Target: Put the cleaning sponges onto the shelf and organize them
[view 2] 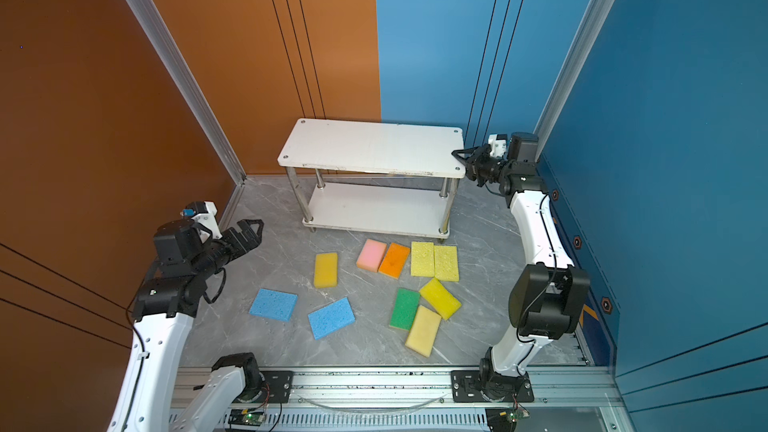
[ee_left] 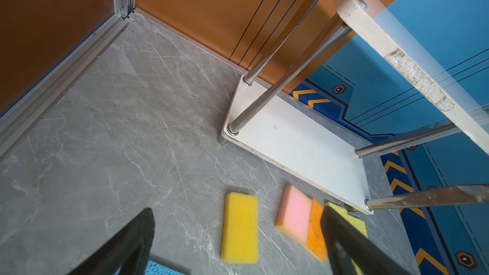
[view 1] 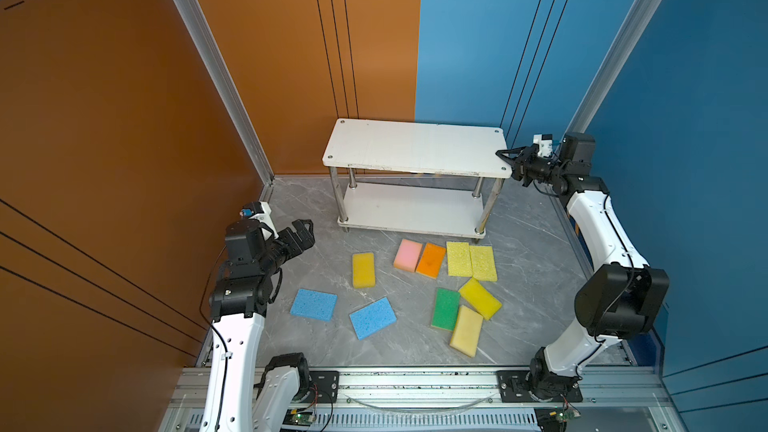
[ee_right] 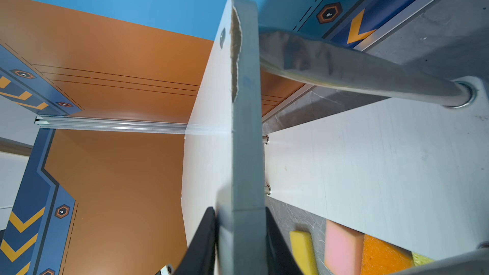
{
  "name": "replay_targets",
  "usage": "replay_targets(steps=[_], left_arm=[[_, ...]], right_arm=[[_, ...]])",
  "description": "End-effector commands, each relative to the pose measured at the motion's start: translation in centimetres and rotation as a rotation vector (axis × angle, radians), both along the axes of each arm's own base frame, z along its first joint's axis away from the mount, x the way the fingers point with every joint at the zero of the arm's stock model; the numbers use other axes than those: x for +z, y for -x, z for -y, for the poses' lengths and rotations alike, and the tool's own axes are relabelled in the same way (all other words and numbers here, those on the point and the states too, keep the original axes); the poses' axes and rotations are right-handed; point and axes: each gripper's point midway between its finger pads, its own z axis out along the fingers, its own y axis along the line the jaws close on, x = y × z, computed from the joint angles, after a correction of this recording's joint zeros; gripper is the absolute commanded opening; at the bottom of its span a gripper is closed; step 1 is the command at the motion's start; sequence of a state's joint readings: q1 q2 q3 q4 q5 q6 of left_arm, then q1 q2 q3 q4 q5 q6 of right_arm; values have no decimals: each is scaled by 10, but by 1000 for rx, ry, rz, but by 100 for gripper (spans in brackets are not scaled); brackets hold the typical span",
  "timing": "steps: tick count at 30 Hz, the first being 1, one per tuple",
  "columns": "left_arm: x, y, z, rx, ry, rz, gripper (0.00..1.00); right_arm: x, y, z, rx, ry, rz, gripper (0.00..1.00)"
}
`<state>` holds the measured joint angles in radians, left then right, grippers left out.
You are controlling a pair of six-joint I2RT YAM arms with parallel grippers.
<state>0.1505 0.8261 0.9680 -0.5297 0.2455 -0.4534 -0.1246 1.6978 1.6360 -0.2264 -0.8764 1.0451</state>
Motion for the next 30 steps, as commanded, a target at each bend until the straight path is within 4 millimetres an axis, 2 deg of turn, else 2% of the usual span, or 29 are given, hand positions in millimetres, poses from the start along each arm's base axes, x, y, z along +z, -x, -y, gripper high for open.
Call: replay_targets(steps=[1, 3, 7, 9, 11, 14, 16, 18, 20, 23, 27, 30], left_arm=[[-2, -12, 6, -36, 46, 40, 98], [-1, -22, 12, -67, 80, 69, 98], [12, -54, 20, -124, 195, 153, 98], [16, -74, 20, -145, 250, 184, 98], [22, -98, 28, -219, 309, 226, 98], [18, -129, 50, -367, 324, 205, 99], [27, -143, 62, -430, 288, 228, 98], [34, -154, 56, -422, 324, 258, 98], [39, -166, 43, -379, 390, 295, 98], [36, -186, 32, -355, 464, 311, 99], [29, -212, 28, -360, 594, 344, 99], [23, -231, 37, -407, 723, 356, 98]], right_arm=[[47, 11, 7, -15, 74, 204, 43], [46, 13, 7, -15, 83, 208, 55], [45, 19, 9, -37, 110, 221, 68], [46, 23, 10, -47, 124, 229, 70], [44, 27, 10, -56, 133, 232, 71], [42, 31, 12, -66, 141, 230, 71], [41, 31, 11, -59, 140, 229, 72], [41, 32, 10, -58, 140, 229, 72], [41, 32, 9, -57, 141, 230, 72], [39, 32, 6, -50, 140, 226, 72], [36, 31, 0, -37, 137, 222, 72], [33, 32, -1, -35, 135, 216, 73]])
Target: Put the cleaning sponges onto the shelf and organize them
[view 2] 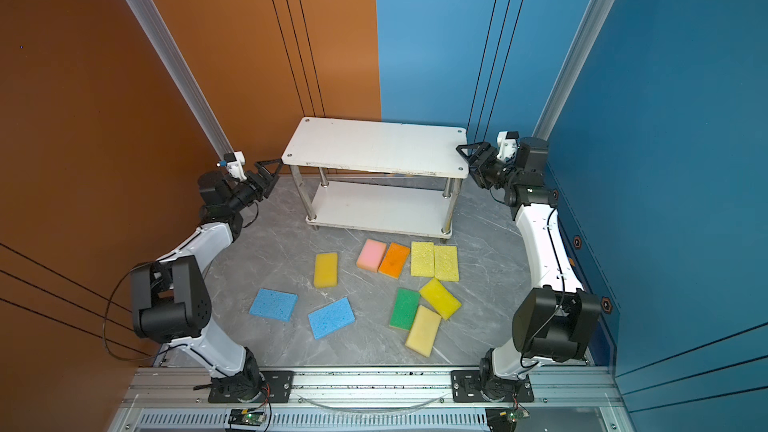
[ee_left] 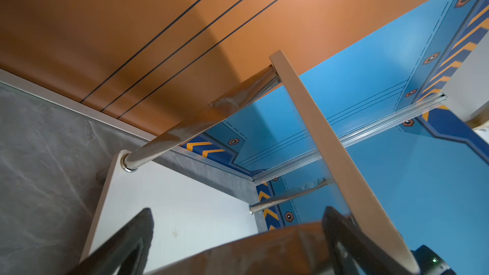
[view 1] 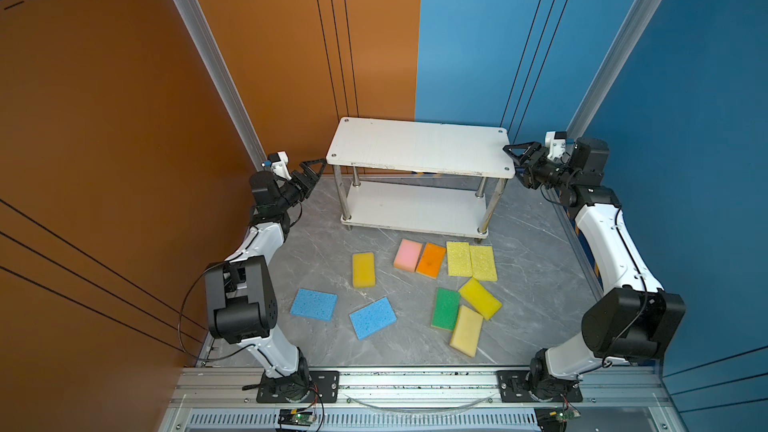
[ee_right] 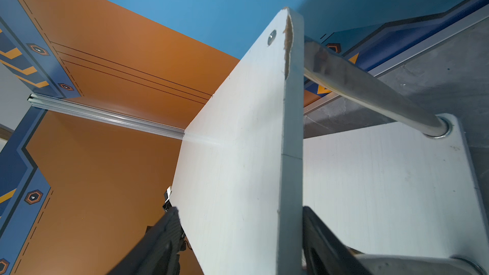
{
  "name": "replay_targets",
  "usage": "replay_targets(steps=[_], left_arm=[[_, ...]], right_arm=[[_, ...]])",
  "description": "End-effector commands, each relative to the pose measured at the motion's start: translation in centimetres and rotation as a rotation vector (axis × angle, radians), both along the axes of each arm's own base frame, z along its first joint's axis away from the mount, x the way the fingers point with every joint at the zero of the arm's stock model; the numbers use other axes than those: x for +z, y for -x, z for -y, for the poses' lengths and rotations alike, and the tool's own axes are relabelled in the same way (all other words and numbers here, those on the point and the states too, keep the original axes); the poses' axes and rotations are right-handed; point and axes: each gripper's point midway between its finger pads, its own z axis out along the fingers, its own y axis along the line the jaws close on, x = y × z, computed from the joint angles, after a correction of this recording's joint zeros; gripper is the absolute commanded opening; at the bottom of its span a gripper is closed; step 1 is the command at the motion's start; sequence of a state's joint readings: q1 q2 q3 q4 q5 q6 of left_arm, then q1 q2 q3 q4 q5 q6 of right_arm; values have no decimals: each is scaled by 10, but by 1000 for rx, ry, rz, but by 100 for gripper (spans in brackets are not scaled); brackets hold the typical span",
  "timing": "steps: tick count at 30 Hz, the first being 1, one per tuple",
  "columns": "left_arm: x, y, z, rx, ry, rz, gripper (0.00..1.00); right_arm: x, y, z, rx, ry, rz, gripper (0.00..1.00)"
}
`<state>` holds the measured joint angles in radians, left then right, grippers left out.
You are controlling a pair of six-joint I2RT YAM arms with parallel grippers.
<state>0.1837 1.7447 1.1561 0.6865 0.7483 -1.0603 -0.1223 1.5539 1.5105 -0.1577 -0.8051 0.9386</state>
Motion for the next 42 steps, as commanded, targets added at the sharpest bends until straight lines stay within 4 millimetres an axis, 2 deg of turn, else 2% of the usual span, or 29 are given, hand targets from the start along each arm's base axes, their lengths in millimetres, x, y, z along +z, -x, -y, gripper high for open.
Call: replay_targets(steps=[1, 4, 7, 12, 14, 21, 29, 36, 38, 42], left_arm=[[22, -12, 18, -108, 156, 81, 98], [8, -22, 35, -170, 198, 44, 98], [-3, -24, 48, -214, 213, 20, 98], [-11, -22, 52, -251, 284, 14, 96], [-14, -19, 56, -273, 295, 9, 95], [-21, -7, 71, -317, 286, -18, 95], [-22, 11, 91, -340, 286, -33, 94], [-18, 29, 102, -341, 276, -23, 93], [-28, 35, 101, -332, 279, -49, 93], [-35, 42, 98, -317, 277, -64, 93]], right_arm=[[12, 6, -5, 9, 24, 63, 73], [11, 11, -5, 7, 25, 63, 73], [10, 18, 2, -26, 34, 64, 73], [-5, 43, 48, -226, 137, 12, 75], [-8, 55, 54, -253, 160, -3, 75], [-13, 98, 46, -245, 198, -11, 75], [-26, 136, 24, -158, 263, -50, 76], [-45, 156, 7, -98, 292, -83, 76], [-51, 160, 2, -81, 303, -93, 76], [-61, 172, -4, -59, 359, -113, 77]])
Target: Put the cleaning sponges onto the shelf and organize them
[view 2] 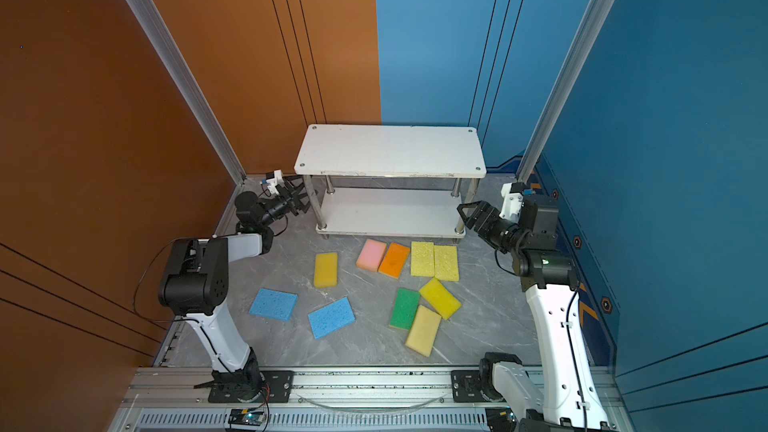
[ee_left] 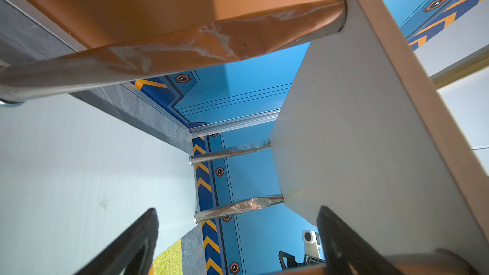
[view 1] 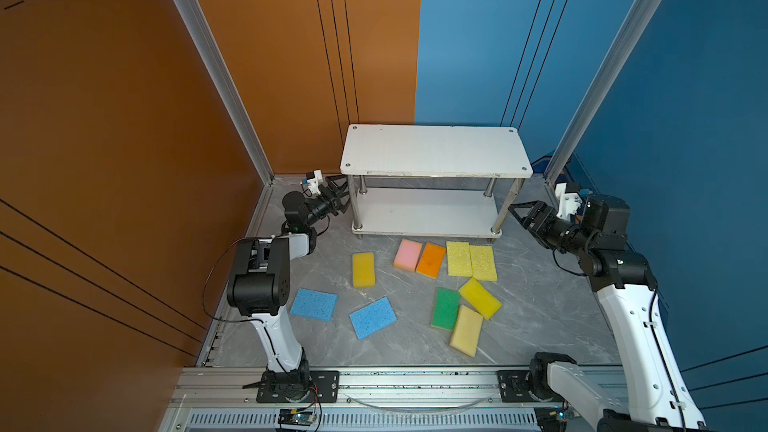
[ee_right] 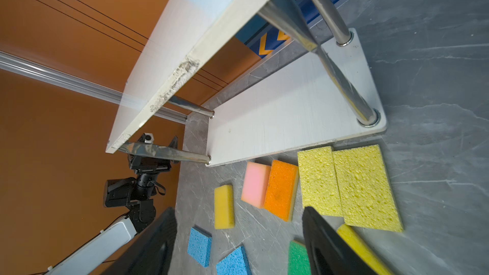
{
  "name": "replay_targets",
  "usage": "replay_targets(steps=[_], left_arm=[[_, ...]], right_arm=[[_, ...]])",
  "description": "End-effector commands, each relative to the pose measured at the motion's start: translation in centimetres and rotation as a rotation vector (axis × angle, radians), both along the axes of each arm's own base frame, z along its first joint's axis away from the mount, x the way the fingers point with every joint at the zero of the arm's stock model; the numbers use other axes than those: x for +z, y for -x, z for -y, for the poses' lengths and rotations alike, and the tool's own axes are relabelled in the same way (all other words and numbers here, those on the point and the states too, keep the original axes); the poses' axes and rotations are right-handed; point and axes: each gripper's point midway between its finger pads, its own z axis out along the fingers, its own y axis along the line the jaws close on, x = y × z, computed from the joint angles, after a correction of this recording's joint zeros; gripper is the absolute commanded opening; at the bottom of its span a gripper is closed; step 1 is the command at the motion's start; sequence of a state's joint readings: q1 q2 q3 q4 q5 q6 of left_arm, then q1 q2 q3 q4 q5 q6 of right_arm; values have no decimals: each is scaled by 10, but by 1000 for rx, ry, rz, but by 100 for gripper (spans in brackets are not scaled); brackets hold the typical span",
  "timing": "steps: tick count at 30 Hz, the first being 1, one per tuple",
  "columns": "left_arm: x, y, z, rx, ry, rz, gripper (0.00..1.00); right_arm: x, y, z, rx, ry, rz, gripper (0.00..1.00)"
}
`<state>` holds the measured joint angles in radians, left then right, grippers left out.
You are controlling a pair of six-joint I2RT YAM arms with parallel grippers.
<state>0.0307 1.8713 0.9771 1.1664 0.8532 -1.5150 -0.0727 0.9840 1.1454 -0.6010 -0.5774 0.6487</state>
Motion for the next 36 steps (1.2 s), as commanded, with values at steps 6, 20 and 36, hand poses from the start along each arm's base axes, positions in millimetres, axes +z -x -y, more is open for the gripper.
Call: replay_targets(steps=[6, 20, 36], left_arm=[[-9, 18, -29, 77, -85, 11, 93], [-70, 104, -95, 312, -614, -392, 96], [-78, 246, 3, 19, -915, -299, 98]], right_arm=[[-24, 31, -16, 66, 172, -75, 77], [-69, 51, -76, 257, 296, -173, 77], [-157, 104, -92, 298, 373, -421, 79]])
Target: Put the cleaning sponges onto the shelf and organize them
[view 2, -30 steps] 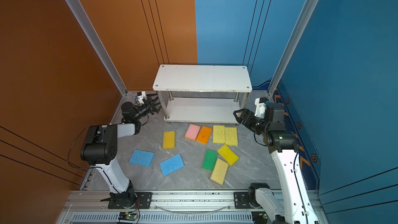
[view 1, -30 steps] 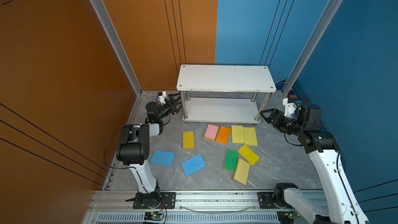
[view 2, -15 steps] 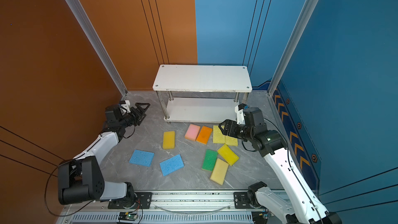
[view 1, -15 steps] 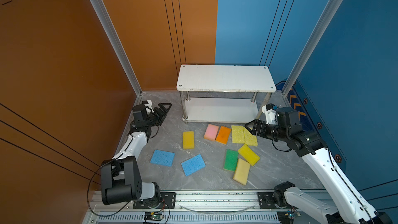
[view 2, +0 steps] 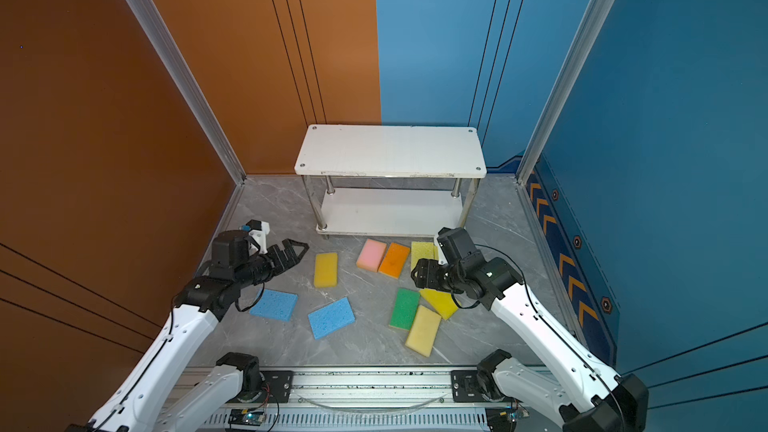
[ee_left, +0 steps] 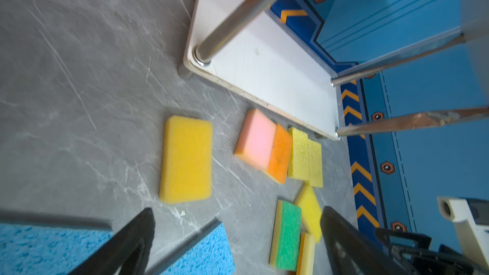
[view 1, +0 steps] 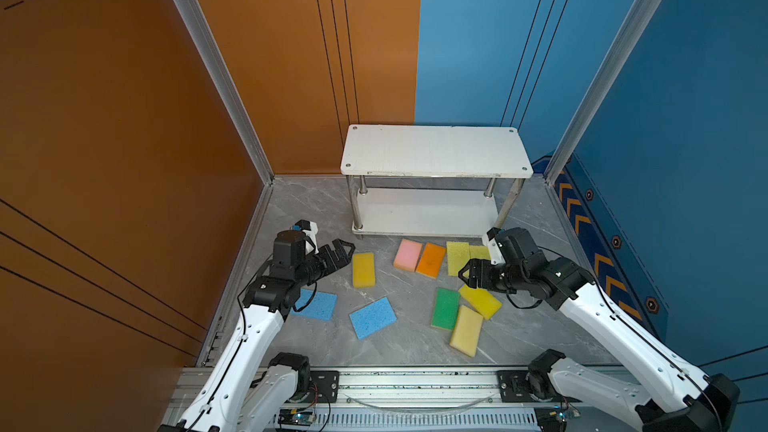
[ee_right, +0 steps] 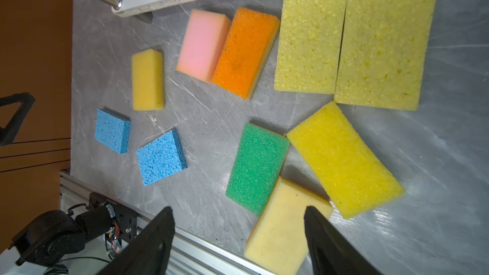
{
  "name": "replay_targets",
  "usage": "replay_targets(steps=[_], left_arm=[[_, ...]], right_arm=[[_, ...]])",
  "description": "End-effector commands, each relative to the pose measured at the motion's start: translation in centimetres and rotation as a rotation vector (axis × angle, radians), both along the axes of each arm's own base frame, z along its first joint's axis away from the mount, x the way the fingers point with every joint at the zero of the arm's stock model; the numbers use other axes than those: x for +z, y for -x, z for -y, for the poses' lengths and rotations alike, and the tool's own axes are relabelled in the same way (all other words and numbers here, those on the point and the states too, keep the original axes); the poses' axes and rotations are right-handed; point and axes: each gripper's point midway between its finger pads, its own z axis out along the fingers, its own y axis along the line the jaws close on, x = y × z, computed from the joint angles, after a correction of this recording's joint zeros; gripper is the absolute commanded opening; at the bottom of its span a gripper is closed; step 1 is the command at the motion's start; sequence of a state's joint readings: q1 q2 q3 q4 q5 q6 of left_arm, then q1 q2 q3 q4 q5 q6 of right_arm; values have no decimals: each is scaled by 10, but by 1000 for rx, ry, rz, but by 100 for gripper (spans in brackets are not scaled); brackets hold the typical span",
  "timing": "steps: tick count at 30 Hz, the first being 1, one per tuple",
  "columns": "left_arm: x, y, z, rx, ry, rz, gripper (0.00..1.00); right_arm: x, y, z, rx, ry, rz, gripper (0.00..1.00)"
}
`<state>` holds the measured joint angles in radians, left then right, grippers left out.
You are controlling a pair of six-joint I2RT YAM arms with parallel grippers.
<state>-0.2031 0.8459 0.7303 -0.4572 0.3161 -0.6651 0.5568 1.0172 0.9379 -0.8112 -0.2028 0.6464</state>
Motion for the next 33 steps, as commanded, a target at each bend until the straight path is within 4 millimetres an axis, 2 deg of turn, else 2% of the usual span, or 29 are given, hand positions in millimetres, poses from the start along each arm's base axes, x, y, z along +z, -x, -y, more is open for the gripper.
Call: replay_targets(steps=[1, 5, 8, 15, 22, 33], left_arm=[[-30, 35, 19, -101, -75, -83, 100], [-35, 64, 59, -263, -90, -92, 98], [-41, 80, 81, -354, -138, -94, 98], [-58, 89, 111, -429, -129, -117, 98], [-52, 85, 122, -463, -122, -106, 98], [-51, 85, 123, -473, -113, -110, 98]], right_arm=[[-18, 17, 7, -44, 38, -50, 79], [-42, 38, 9, -50, 66, -98, 79], [-56, 51, 13, -63, 83, -114, 79], [-79, 69, 17, -101, 68, -129, 78], [-98, 80, 23, -131, 54, -154, 73], [-128, 86, 15, -158, -30, -200, 63]])
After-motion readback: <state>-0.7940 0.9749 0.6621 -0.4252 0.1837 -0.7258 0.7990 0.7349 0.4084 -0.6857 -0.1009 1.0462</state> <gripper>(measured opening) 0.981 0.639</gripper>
